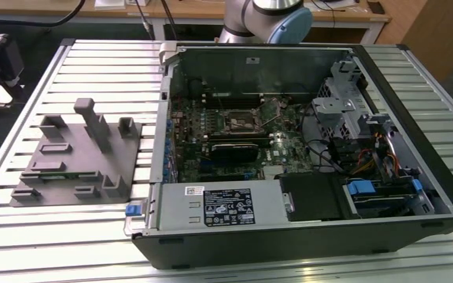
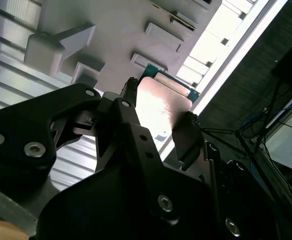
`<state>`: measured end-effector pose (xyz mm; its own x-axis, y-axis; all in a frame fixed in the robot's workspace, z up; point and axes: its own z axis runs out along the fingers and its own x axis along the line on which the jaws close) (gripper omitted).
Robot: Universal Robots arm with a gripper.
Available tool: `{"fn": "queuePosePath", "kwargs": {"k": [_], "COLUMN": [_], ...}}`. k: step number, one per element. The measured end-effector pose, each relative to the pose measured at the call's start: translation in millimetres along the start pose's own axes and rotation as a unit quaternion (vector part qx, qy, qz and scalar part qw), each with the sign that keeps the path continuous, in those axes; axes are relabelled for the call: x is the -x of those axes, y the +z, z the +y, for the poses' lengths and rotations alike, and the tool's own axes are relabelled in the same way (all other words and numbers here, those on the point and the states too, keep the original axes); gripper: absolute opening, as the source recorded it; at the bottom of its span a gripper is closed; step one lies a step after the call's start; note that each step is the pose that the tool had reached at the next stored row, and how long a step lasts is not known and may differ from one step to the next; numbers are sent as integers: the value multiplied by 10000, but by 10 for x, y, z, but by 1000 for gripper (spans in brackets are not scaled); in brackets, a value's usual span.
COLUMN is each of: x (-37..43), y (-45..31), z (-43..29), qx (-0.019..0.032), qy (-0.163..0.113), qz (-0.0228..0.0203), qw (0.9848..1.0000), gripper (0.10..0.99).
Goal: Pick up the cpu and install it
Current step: 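Pick up the cpu and move it towards the insertion slot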
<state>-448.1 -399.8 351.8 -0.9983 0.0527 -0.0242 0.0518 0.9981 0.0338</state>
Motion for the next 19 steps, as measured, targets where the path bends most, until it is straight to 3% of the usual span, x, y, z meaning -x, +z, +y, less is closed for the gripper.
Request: {"fn": "queuePosePath", "kwargs": {"k": [9, 19], "x": [2, 9], "y": [-91, -375], "z": [4, 23], "qx": [1, 0], "qy": [0, 0], "qz": [-3, -9], "qw": [10000, 10000], "gripper": [533, 533]}}
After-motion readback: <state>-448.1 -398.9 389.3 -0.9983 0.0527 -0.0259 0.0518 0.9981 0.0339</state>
